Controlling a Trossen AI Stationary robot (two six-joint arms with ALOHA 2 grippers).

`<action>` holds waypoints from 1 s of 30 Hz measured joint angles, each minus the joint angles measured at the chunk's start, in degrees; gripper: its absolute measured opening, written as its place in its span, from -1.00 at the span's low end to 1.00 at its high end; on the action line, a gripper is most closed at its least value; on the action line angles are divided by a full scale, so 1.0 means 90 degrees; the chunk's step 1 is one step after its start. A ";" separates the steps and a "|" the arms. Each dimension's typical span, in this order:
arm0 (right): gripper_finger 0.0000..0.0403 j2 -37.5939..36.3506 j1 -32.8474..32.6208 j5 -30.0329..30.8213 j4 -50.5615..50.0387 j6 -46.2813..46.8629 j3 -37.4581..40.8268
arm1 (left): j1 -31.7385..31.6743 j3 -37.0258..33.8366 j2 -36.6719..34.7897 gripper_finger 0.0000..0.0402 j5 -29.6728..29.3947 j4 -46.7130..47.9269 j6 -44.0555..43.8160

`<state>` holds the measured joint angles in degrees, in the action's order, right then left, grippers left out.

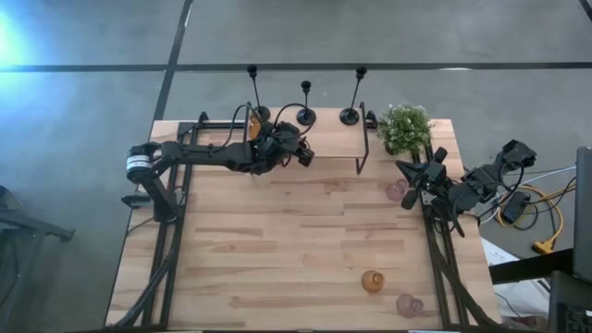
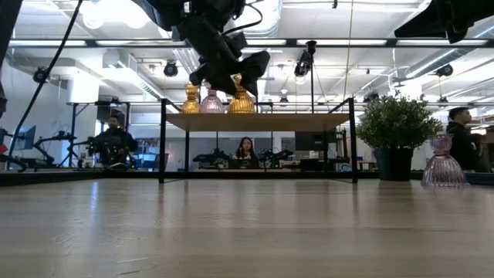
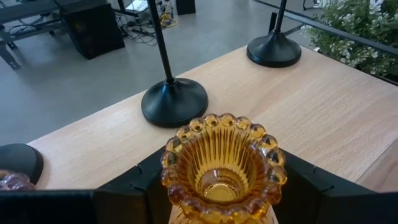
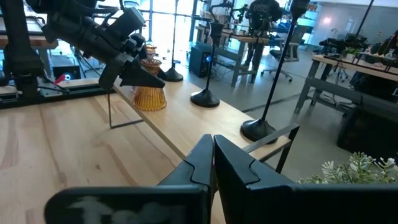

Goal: Pick & Place candle stick holders
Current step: Put the left orange glass candle holder on the shelf

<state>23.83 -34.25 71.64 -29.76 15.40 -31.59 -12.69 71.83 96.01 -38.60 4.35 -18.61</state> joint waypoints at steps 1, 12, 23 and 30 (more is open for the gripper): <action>-0.96 0.0000 0.0000 -0.0001 0.0000 0.0000 0.0000 | 0.0000 0.0000 0.0000 0.09 -0.0001 -0.0028 0.0000; -0.96 0.0000 0.0001 0.0000 0.0000 0.0001 0.0000 | -0.0024 0.0000 0.0000 0.33 0.0013 -0.0099 0.0000; -0.96 0.0000 0.0001 0.0000 0.0000 0.0001 0.0000 | -0.0024 0.0243 0.0000 0.35 0.0057 -0.0100 0.0243; -0.96 0.0000 -0.0001 0.0000 0.0000 0.0002 0.0000 | -0.0024 0.0492 0.0000 0.34 0.0063 -0.0096 0.0521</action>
<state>23.83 -34.26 71.64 -29.76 15.42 -31.59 -12.91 76.26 96.01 -38.03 3.49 -13.93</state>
